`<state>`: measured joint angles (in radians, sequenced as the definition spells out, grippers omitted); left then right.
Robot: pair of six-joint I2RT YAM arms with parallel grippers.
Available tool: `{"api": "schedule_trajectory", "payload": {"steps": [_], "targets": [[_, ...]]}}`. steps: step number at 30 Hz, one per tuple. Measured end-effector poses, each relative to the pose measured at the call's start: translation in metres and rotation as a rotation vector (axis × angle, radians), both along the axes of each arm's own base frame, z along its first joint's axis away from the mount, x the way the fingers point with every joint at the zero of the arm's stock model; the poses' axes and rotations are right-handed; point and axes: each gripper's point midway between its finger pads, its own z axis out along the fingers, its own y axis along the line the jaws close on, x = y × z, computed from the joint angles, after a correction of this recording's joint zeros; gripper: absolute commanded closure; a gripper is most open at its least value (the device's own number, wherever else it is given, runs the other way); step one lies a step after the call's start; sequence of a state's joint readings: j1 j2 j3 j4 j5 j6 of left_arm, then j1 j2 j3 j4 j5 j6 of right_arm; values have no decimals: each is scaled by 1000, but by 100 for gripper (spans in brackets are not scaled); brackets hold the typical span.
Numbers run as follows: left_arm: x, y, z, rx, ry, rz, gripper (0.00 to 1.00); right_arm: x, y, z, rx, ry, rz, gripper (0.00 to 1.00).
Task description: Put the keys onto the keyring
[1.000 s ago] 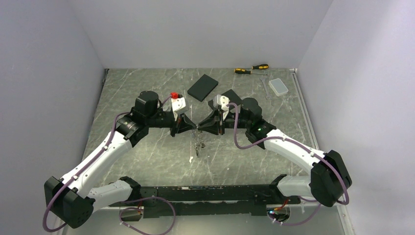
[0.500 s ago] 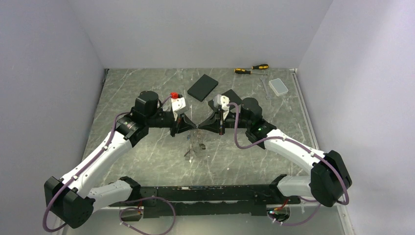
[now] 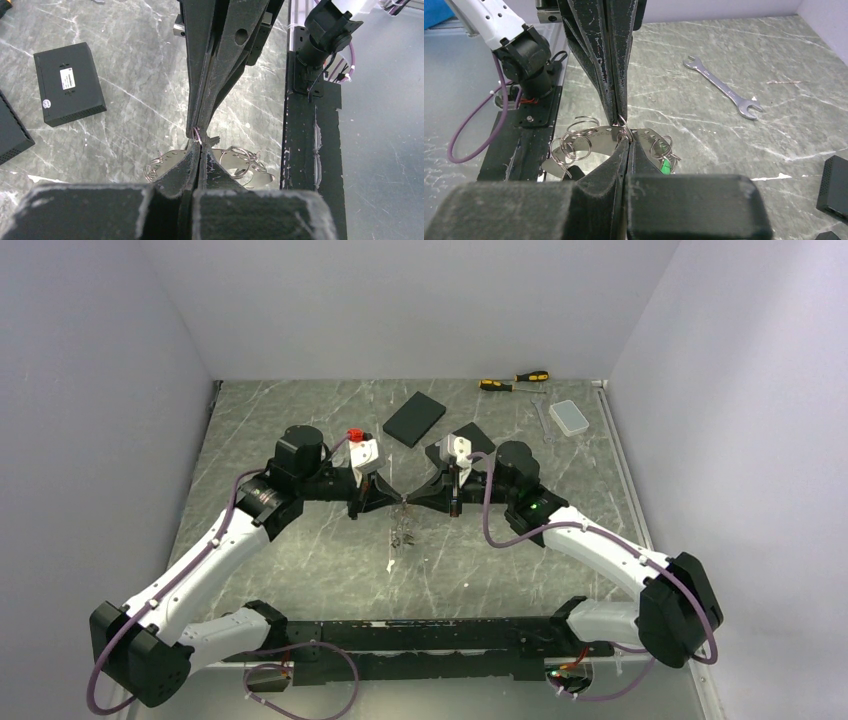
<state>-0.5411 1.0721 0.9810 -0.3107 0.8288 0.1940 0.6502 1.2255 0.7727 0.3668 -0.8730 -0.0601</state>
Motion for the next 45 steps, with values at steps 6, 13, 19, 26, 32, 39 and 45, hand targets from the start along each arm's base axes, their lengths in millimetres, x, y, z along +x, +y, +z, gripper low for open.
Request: {"api": "schedule_trajectory", "payload": {"steps": [6, 13, 19, 26, 32, 39, 45], "targets": [[-1, 0, 0, 0, -1, -5, 83, 0, -2, 0, -9, -4, -9, 100], [-1, 0, 0, -1, -2, -6, 78, 1, -3, -4, -23, -1, -22, 100], [0, 0, -2, 3, 4, -6, 78, 1, -4, -4, -25, 0, -25, 100], [6, 1, -8, 25, 12, 26, 79, 7, -4, -5, -28, 0, -56, 100], [15, 3, -21, 65, 34, 67, 81, 27, -15, -31, -81, 50, -218, 100], [19, 1, -32, 90, 60, 77, 81, 42, -51, -76, -175, 226, -509, 66], [20, -8, -52, 126, 120, 58, 83, 49, -80, -106, -247, 356, -715, 44]]}}
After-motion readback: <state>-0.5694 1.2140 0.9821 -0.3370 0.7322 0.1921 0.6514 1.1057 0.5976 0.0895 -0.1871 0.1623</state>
